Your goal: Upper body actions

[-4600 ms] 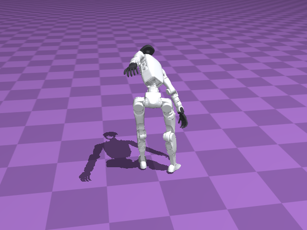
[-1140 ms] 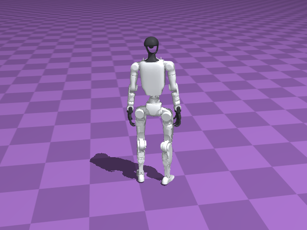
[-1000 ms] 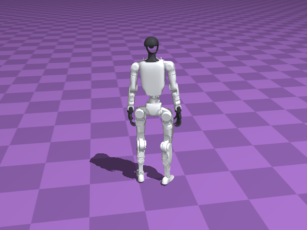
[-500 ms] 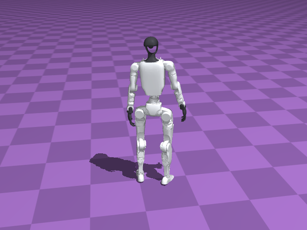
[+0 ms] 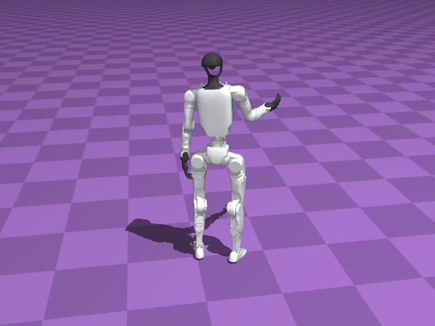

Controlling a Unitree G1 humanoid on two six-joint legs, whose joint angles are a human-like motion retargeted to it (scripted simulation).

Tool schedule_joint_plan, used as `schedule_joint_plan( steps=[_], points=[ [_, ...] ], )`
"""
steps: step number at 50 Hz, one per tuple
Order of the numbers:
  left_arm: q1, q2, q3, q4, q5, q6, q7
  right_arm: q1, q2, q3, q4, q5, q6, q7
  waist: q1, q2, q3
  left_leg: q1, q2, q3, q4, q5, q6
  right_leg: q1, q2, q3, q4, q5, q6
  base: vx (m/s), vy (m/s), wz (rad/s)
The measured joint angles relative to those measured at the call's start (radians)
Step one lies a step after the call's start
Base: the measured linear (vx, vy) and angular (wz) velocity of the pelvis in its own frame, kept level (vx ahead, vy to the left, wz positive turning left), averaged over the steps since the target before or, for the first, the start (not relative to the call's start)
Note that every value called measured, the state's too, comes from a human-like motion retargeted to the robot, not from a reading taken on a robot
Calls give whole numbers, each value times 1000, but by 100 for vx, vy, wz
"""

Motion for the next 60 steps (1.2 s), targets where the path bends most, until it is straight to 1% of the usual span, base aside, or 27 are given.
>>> schedule_joint_plan(
  steps=[5, 10, 15, 19, 24, 31, 35, 38, 40, 50, 60],
  points=[
    [7, -1, 4, 8, -2, 1, 0, -60, -6, 25, -146, 51, -55, -92, -2, 0, -7, 2, 2, 1, -1, -1, -1, 1, 1, 0, -1, -1, 1, 0, 0, 0],
    [9, 2, 11, 13, -1, 2, -1, -114, -24, 47, -296, 22, -113, -195, -2, -1, -9, 7, 1, 3, -4, 0, -1, 3, 2, 1, 0, -3, 2, 0, 0, 0],
    [3, 8, 12, 18, 1, 3, -1, -177, -81, 47, -433, -140, -176, -355, -1, -4, -6, 12, 0, 4, -7, 0, 0, 6, 2, 1, 0, -5, 3, -1, 0, 0],
    [2, 13, 10, 19, 3, 4, 0, -225, -142, 44, -500, -314, -184, -457, 2, -7, -10, 12, -2, 4, -8, 0, 0, 7, 0, 0, -1, -6, 4, 0, 0, 0],
    [0, 17, 8, 14, 0, 3, 3, -257, -217, 47, -568, -453, -196, -557, 5, -13, -16, 10, -6, -2, -8, 0, 0, 10, -2, -6, -3, -9, 5, 0, 0, 0],
    [-4, 19, 7, 12, -1, 2, 3, -268, -305, 55, -658, -651, -166, -597, 6, -16, -20, 10, -7, -4, -10, 0, 1, 11, -2, -10, -4, -11, 7, 0, 0, 0],
    [-5, 19, 9, 13, -1, 1, 5, -256, -354, 47, -684, -826, -124, -616, 10, -19, -23, 10, -7, -4, -10, 0, 1, 11, -3, -10, -4, -12, 7, 0, 0, 0],
    [-7, 18, 9, 12, -2, 0, 6, -243, -364, 39, -687, -906, -90, -637, 14, -22, -24, 10, -8, -7, -10, 0, 1, 13, -3, -13, -4, -13, 8, 0, 0, 0],
    [-7, 18, 9, 13, -2, 0, 7, -237, -359, 33, -681, -917, -80, -645, 15, -23, -26, 10, -9, -10, -10, 0, 1, 15, -3, -15, -5, -14, 8, 0, 0, 0],
    [-4, 21, 4, 23, 2, 0, 5, -233, -316, 20, -632, -794, -87, -651, 14, -25, -30, 6, -12, -27, -8, 2, 2, 26, -1, -27, -9, -19, 8, 0, 0, 0],
    [0, 28, 3, 39, 3, 4, 5, -229, -326, 24, -633, -797, -97, -670, 12, -24, -39, 8, -11, -33, -8, 2, 2, 32, 2, -31, -11, -22, 7, 0, 0, 0]
  ],
)
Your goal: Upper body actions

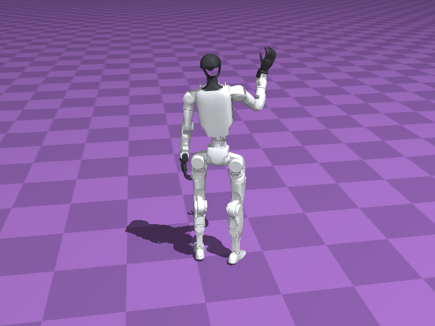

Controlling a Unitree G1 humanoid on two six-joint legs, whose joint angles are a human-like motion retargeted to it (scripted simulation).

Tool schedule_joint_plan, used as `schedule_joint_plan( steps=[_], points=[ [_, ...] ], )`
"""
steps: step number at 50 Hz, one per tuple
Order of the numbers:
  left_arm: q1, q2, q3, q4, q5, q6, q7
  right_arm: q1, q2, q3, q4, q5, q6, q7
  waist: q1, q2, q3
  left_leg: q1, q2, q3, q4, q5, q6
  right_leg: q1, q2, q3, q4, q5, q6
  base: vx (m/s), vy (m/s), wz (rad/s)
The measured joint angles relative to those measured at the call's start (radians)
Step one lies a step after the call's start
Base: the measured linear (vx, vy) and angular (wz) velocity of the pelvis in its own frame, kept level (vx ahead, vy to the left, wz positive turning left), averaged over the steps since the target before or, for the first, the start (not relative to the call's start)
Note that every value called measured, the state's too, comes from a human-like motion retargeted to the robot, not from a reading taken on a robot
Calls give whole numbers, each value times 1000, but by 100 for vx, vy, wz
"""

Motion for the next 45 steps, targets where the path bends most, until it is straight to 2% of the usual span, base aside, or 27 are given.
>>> schedule_joint_plan(
  steps=[30, 45],
  points=[
    [-15, 6, -25, -7, -2, -1, -1, -37, -46, 73, -69, -73, -18, 13, 6, 1, 7, 1, -3, -10, -1, 5, 1, 8, 0, -11, -5, 0, -1, 0, 0, 0],
    [-9, 4, -27, 0, 1, 2, -4, -34, -214, 165, -236, -438, -25, 30, 11, 4, 14, -2, -5, -11, -2, 7, 1, 4, -1, -9, -6, 3, -2, 0, 0, 0]
  ],
)
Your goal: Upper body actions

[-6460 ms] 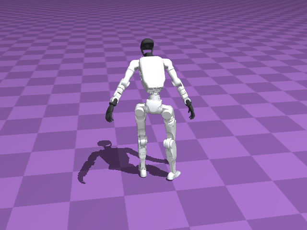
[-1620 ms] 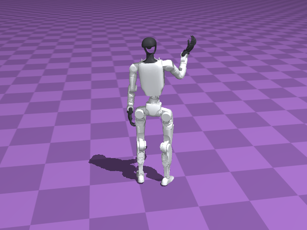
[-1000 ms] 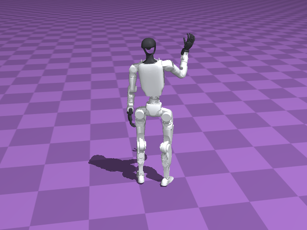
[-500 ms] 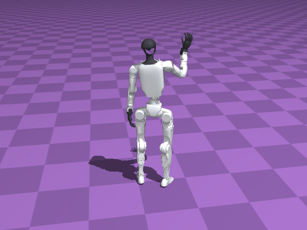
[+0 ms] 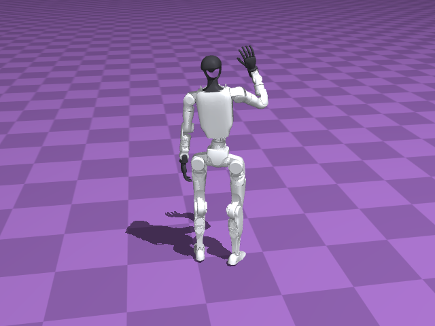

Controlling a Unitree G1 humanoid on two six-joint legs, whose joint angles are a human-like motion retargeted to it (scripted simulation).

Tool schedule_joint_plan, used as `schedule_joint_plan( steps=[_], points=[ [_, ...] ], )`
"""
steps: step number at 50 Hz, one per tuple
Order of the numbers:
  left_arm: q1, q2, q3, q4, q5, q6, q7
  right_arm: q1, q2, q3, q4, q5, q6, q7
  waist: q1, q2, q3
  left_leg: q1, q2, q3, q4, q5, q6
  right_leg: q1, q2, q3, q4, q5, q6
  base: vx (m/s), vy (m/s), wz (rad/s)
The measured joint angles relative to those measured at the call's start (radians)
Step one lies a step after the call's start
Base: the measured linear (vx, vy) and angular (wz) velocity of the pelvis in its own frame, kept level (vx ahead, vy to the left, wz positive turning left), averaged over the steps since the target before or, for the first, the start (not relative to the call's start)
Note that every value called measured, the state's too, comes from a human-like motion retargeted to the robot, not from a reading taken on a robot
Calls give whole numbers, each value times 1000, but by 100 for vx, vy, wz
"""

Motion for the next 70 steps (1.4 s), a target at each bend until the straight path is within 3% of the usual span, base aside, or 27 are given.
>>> schedule_joint_plan(
  steps=[10, 27, 38, 60, 70],
  points=[
    [-5, -6, 0, -7, -2, -1, 2, -6, -22, 30, -14, -105, -3, -29, 5, 5, 3, -1, -1, -3, -1, 2, 0, 0, -1, -2, -1, 1, -1, 0, 0, 0],
    [2, -13, 6, -2, -3, 0, 0, 54, 209, -99, 212, 229, 30, -73, -4, 14, -8, -2, -1, -9, 0, 2, 1, 3, 2, -4, -3, 0, -1, 0, 0, 0],
    [3, -4, 2, -1, 1, 3, -1, 62, 273, -155, 257, 358, 32, -121, -9, 17, -7, 1, 1, -5, 0, 1, 0, 4, 4, 0, -4, 1, -3, 0, 0, 0],
    [2, -2, -10, -3, 2, 3, -2, -10, 154, -3, 53, 126, -9, -72, -6, 17, -12, 1, 1, -3, -1, 0, 0, -1, 3, 6, -3, 4, -3, 0, 0, 0],
    [5, -3, -9, 0, 2, 4, -1, -63, 48, 89, -22, -79, -3, -28, -2, 18, -14, 1, -1, -6, -2, 1, 0, -1, 0, 5, -3, 5, -2, 0, 0, 0]
  ],
)
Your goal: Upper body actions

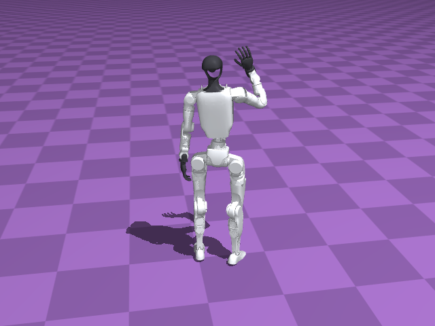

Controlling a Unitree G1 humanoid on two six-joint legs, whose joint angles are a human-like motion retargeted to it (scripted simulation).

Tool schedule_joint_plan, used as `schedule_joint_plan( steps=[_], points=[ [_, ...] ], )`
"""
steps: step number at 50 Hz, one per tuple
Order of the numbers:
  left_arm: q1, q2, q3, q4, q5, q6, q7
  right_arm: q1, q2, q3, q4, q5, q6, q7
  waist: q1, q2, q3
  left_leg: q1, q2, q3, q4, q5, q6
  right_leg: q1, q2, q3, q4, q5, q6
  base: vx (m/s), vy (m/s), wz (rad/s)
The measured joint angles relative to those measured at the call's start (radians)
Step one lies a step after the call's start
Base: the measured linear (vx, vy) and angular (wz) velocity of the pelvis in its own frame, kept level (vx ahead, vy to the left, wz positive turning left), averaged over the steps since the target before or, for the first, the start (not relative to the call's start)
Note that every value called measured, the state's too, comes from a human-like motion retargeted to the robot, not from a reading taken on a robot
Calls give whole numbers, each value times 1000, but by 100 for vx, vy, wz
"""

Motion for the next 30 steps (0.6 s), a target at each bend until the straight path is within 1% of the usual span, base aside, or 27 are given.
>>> schedule_joint_plan(
  steps=[4, 9, 13, 18, 23, 27, 30],
  points=[
    [0, -2, 1, -1, 1, 0, 0, -1, -13, 9, -11, -49, 1, -6, 1, 2, 0, 0, -1, -2, 0, 0, 0, 2, -1, -1, 0, 0, 0, 0, 0, 0],
    [1, -7, 2, 0, -1, 0, 0, 15, 12, -7, 5, -13, -14, -13, 0, 5, -1, -1, -1, -4, 1, 0, 0, 2, -1, -1, -1, -1, 0, 0, 0, 0],
    [2, -9, 1, 0, 0, 0, -1, 34, 54, -35, 35, 52, -20, -33, 0, 8, -1, -2, -2, -4, 1, 0, 1, 3, -1, 0, -1, -1, 0, 0, 0, 0],
    [3, -11, 2, 1, -1, 0, 0, 63, 123, -75, 84, 195, -21, -68, -1, 10, -3, -1, -2, -3, 2, 0, 1, 3, -1, 1, -1, 0, 0, 0, 0, 0],
    [6, -11, 2, 2, -1, 0, 0, 104, 183, -125, 114, 290, 35, -114, -6, 11, -6, -3, -2, -3, 1, 0, 1, 2, -1, 2, -2, 0, 1, 0, 0, 0],
    [6, -10, 3, 2, 0, 1, -1, 136, 217, -160, 125, 293, 86, -128, -11, 11, -6, -3, -2, -3, 2, 0, 1, 2, -1, 3, -2, 0, 1, 0, 0, 0],
    [7, -10, 3, 0, -1, 0, 0, 153, 236, -175, 130, 297, 107, -136, -14, 10, -6, -3, -2, -2, 1, 0, 1, 2, -1, 4, -2, 0, 1, 0, 0, 0]
  ],
)
